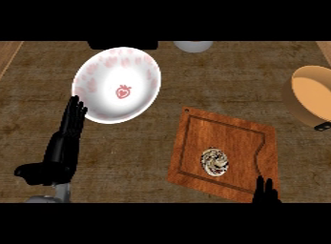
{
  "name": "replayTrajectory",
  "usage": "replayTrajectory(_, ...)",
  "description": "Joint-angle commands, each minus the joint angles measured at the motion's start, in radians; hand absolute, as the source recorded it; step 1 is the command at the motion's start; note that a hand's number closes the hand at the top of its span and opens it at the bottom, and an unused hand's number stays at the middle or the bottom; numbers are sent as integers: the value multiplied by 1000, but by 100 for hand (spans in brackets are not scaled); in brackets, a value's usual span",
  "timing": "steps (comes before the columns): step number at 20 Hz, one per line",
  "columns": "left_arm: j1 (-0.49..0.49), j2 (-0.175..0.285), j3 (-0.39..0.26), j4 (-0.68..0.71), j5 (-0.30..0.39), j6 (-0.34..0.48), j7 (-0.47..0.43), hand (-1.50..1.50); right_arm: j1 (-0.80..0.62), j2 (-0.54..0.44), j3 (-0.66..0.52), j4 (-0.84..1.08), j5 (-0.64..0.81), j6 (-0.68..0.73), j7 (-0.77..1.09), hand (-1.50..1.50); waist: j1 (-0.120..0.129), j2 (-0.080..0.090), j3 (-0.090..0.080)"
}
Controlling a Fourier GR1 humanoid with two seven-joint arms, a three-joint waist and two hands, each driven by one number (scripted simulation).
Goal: Pick the cupcake from the cutting board and place it in the pot
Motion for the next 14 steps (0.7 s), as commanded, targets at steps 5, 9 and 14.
replayTrajectory(5, -32, -17, 8, 40, -11, -6, 5, 0, -316, 2, 120, 143, 13, 103, 388, -150, -2, -7, 2)
replayTrajectory(9, 2, -64, -19, 42, -35, 25, -27, 0, -419, 2, 15, 261, -63, 72, 348, -150, 1, -6, 3)
replayTrajectory(14, 14, -13, 5, -25, -20, -11, 16, 0, -418, 1, 13, 356, -82, -22, 353, -150, 3, -9, 3)
